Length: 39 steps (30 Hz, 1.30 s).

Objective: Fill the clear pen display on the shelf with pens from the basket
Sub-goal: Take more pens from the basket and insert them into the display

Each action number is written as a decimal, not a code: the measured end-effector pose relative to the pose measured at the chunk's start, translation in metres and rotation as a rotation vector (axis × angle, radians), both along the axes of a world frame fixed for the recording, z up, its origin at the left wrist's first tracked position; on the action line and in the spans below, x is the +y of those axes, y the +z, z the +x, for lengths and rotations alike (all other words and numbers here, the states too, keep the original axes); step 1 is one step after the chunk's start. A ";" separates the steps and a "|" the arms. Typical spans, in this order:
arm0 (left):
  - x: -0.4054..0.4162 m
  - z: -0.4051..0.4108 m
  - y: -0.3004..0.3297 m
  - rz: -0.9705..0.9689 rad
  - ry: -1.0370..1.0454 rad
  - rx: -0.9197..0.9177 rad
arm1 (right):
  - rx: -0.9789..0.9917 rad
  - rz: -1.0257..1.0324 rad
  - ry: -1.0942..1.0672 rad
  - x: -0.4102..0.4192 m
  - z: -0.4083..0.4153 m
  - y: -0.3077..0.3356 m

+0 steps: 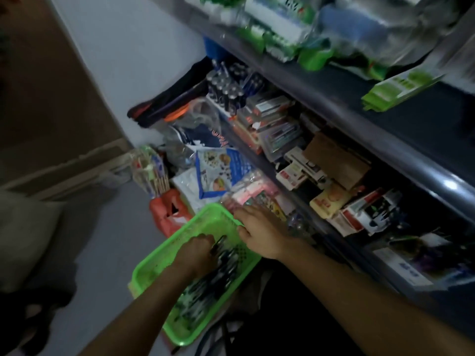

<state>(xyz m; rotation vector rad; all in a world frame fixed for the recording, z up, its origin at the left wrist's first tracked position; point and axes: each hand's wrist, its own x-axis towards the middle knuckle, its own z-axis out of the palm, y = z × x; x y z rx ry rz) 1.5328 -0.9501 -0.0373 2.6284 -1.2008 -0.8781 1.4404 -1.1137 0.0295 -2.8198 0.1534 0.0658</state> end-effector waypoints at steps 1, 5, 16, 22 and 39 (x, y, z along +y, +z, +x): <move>0.006 -0.003 -0.009 0.044 0.011 0.036 | 0.013 -0.003 0.003 0.003 0.001 -0.004; 0.022 -0.018 -0.038 0.165 0.036 0.098 | 0.091 -0.012 -0.004 0.008 0.002 -0.018; 0.025 -0.028 -0.067 0.105 0.120 0.145 | 0.125 0.033 0.014 0.015 0.000 -0.040; 0.022 -0.027 -0.068 0.061 0.138 0.209 | 0.125 0.054 0.013 0.014 0.002 -0.041; 0.019 -0.020 -0.072 0.045 0.227 0.310 | 0.143 0.055 0.043 0.011 0.000 -0.037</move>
